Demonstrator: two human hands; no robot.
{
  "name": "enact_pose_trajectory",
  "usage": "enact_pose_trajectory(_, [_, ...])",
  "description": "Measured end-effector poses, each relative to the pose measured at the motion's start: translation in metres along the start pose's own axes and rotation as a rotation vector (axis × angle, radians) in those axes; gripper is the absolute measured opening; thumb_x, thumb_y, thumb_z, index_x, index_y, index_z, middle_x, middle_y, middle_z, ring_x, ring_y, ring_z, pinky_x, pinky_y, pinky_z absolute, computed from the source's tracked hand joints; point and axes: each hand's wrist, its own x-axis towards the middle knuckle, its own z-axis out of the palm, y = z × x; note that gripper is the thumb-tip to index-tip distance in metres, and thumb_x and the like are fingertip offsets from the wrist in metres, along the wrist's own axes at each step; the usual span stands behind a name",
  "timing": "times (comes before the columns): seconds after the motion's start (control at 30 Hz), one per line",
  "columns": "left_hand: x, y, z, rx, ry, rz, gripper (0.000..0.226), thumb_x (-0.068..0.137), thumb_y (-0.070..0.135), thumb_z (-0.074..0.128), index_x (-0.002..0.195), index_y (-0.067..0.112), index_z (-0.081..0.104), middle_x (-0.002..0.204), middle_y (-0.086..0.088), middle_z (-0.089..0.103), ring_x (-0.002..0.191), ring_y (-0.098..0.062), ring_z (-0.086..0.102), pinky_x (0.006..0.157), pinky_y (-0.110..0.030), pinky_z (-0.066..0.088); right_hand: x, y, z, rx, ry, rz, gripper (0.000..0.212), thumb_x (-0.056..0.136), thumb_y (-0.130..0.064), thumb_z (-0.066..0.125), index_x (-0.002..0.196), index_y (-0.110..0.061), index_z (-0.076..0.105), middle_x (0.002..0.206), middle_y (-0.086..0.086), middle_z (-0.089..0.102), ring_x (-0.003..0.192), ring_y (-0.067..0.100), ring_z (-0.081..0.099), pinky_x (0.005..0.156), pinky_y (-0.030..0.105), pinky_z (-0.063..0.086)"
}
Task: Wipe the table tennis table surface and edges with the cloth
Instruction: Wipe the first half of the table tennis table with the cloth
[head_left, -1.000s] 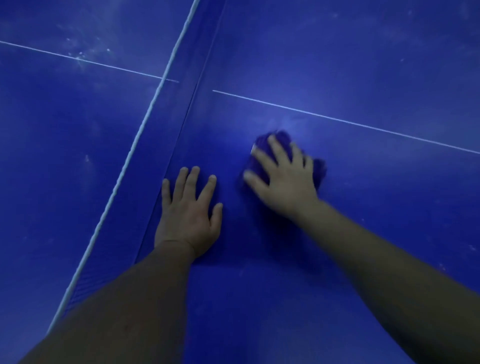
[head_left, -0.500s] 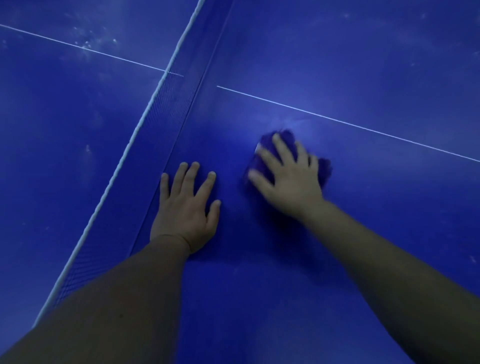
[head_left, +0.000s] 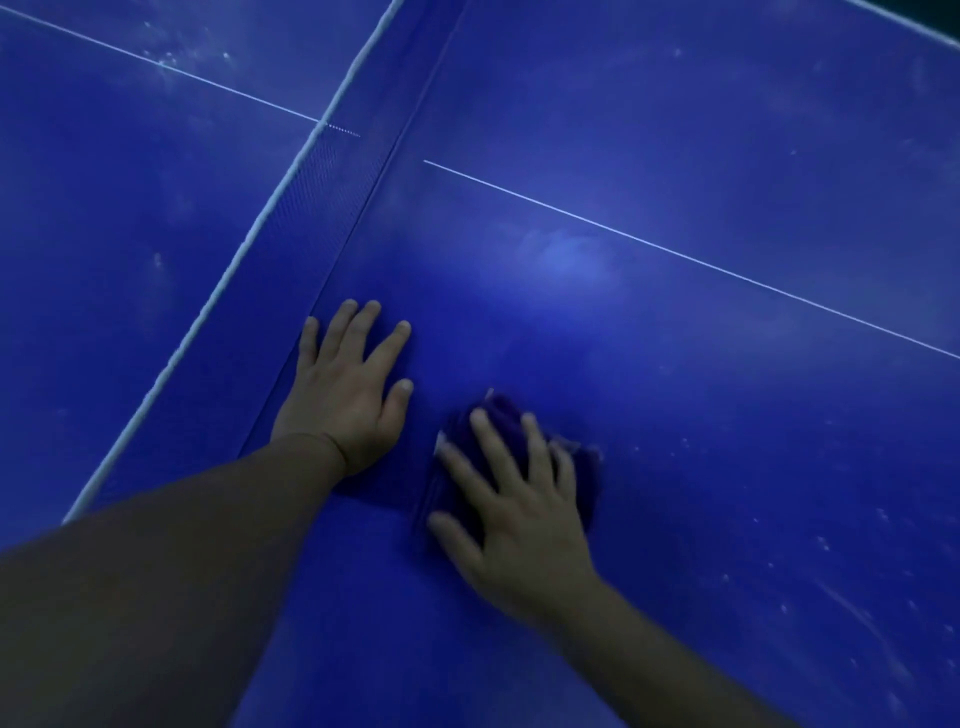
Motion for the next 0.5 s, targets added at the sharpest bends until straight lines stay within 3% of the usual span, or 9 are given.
enact_pose_trajectory(0.1, [-0.003,-0.001,-0.003,-0.005,-0.011,0.019,0.081,0.088,0.059,0.011,0.159,0.023,0.025,0.168,-0.010,0.008,0.155,-0.024,-0.006,0.124,-0.048,-0.011,-0.004,0.019,-0.004,-0.046,-0.018,-0.095,0.062,0.094,-0.077,0.025,0.151,-0.053,0.027,0.167,-0.012,0.015,0.151,0.037,0.018,0.114,0.059,0.020])
enact_pose_trajectory(0.27, [-0.005,-0.004,-0.004,-0.070,-0.025,0.046,0.081,0.088,0.061,0.012,0.159,0.025,0.026,0.169,-0.010,0.006,0.155,-0.023,-0.009,0.123,-0.044,-0.014,0.053,0.008,-0.014,0.051,-0.010,0.296,0.066,0.091,-0.076,0.022,0.152,-0.051,0.022,0.168,-0.009,0.005,0.151,0.037,0.004,0.117,0.059,0.005])
enact_pose_trajectory(0.3, [-0.004,-0.004,-0.004,-0.072,-0.032,0.045,0.080,0.089,0.061,0.014,0.159,0.024,0.025,0.169,-0.010,0.004,0.155,-0.023,-0.010,0.123,-0.043,-0.015,0.042,-0.008,-0.008,0.049,0.015,0.283,0.066,0.092,-0.074,0.024,0.153,-0.049,0.023,0.168,-0.007,0.007,0.151,0.039,0.004,0.116,0.059,0.005])
enact_pose_trajectory(0.4, [-0.004,-0.005,-0.004,-0.030,-0.084,0.040,0.069,0.099,0.054,0.021,0.161,0.024,0.015,0.169,-0.009,-0.006,0.154,-0.022,-0.016,0.123,-0.042,-0.016,-0.021,-0.036,0.008,0.011,0.005,0.003,0.063,0.096,-0.074,0.024,0.154,-0.048,0.025,0.168,-0.009,0.010,0.153,0.037,0.005,0.117,0.058,0.006])
enact_pose_trajectory(0.5, [-0.026,0.001,0.001,0.024,-0.130,0.057,0.066,0.104,0.049,0.023,0.162,0.022,0.007,0.168,-0.005,-0.013,0.153,-0.019,-0.020,0.123,-0.040,-0.015,-0.028,0.001,-0.003,-0.051,-0.061,-0.173,0.060,0.095,-0.074,0.028,0.151,-0.053,0.028,0.167,-0.011,0.017,0.151,0.036,0.019,0.116,0.057,0.015])
